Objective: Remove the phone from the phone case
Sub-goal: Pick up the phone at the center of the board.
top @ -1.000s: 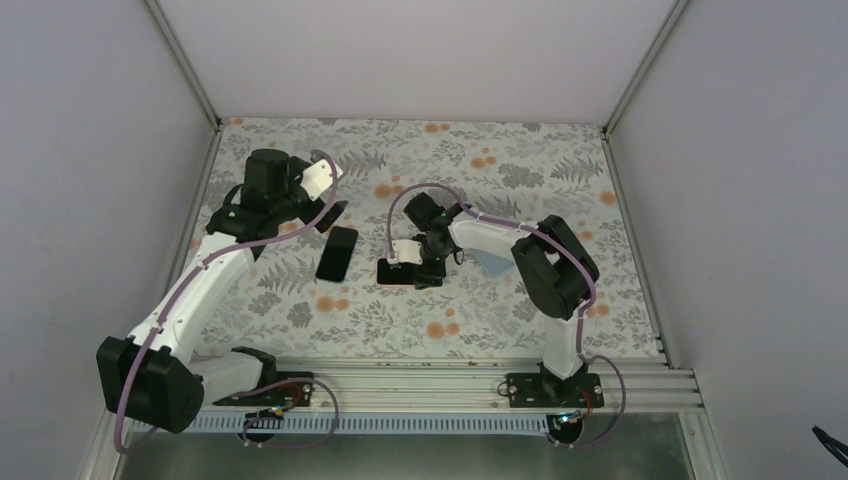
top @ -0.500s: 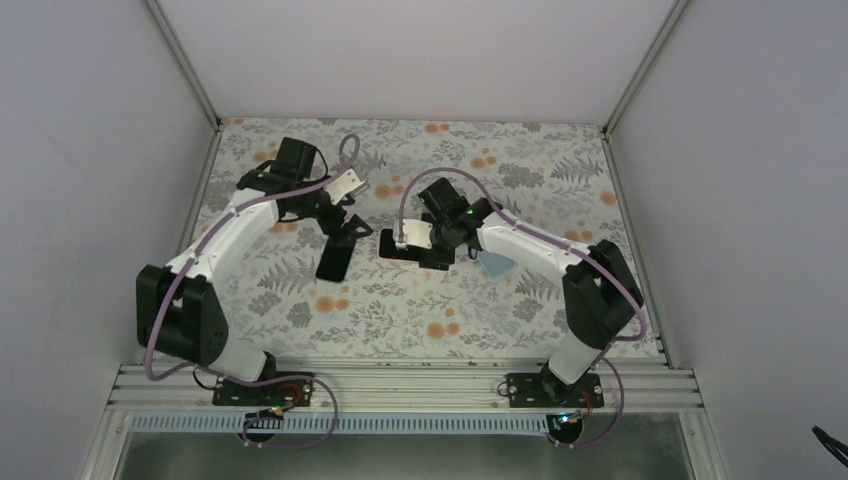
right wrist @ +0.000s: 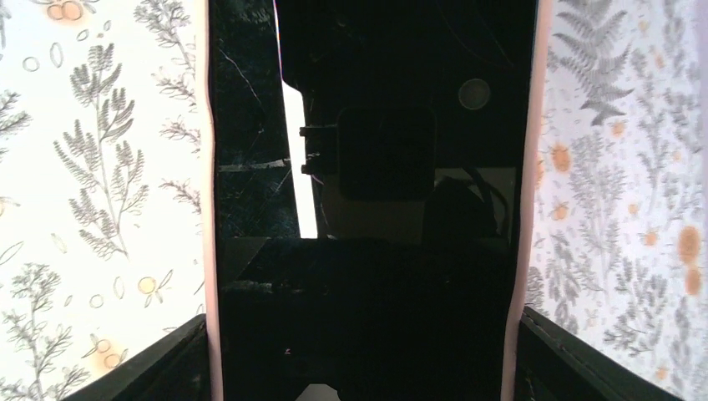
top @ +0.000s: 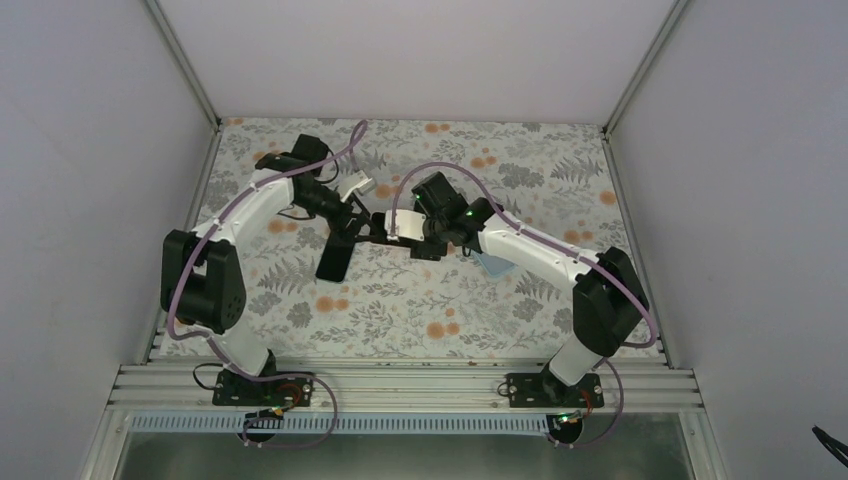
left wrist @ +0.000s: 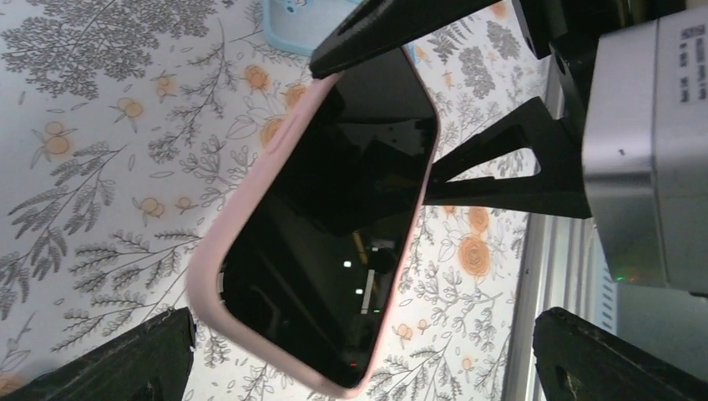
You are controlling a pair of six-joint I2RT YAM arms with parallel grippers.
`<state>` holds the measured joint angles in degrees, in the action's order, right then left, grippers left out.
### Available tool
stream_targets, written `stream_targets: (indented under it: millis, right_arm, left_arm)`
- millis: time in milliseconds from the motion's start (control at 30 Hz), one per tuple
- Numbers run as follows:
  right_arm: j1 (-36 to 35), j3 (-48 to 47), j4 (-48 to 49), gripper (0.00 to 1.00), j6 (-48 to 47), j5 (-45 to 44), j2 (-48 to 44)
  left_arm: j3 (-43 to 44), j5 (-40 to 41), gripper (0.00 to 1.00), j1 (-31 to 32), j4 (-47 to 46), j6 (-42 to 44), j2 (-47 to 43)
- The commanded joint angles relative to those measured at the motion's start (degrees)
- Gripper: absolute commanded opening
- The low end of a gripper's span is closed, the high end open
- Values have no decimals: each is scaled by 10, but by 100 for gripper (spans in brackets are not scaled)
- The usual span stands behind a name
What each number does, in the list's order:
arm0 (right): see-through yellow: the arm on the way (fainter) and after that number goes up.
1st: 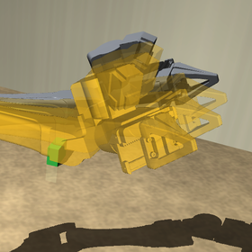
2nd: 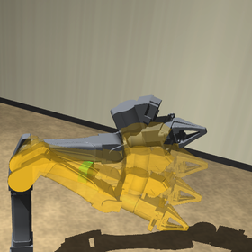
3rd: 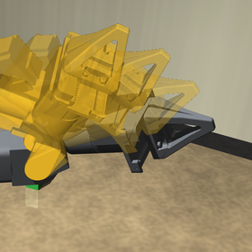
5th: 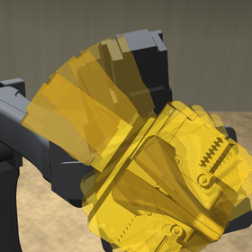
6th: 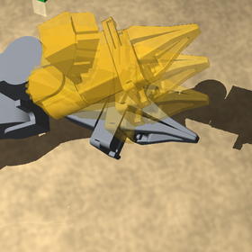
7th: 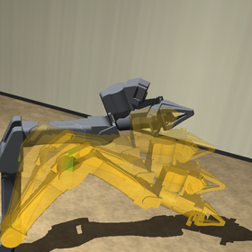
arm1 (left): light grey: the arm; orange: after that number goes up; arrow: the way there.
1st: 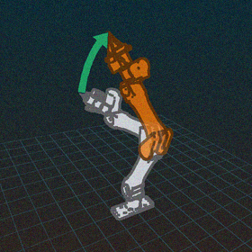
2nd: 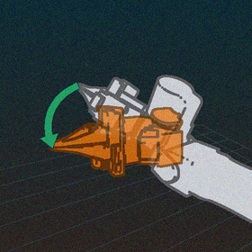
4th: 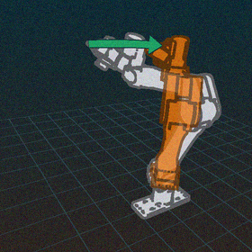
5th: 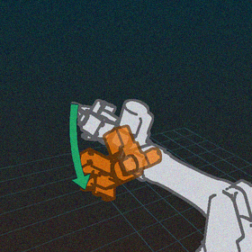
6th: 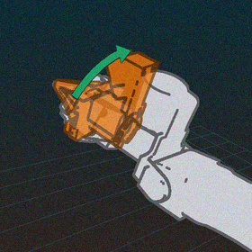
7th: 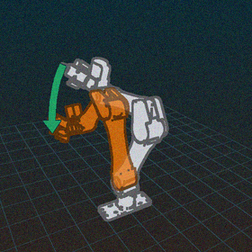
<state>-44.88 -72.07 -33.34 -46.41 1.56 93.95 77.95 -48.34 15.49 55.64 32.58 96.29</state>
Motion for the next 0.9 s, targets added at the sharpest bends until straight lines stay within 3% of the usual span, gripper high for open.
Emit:
stream_targets:
  millis: [0, 267, 467, 633, 700, 800, 867]
  right_arm:
    - [-21, -34, 56, 61, 5, -45, -13]
    - [-41, -79, 59, 61, 0, -52, 3]
    - [-49, -86, 62, 62, -2, -64, 10]
    - [-57, -75, 60, 62, -5, -67, 9]
    - [-60, -72, 58, 63, -4, -66, 7]
    - [-60, -73, 46, 71, -4, -56, -2]
    - [-60, -71, 35, 87, -3, -50, -12]
  left_arm:
    - [25, -51, 100, -3, 33, 17, 18]
    - [47, -90, 96, -3, 71, 38, 44]
    - [75, -126, 54, -3, 127, 90, 56]
    - [86, -153, 42, -3, 145, 119, 49]
    - [91, -161, 29, -3, 157, 134, 50]
    - [94, -169, 9, -3, 174, 156, 55]
    - [93, -172, 3, -3, 178, 163, 57]
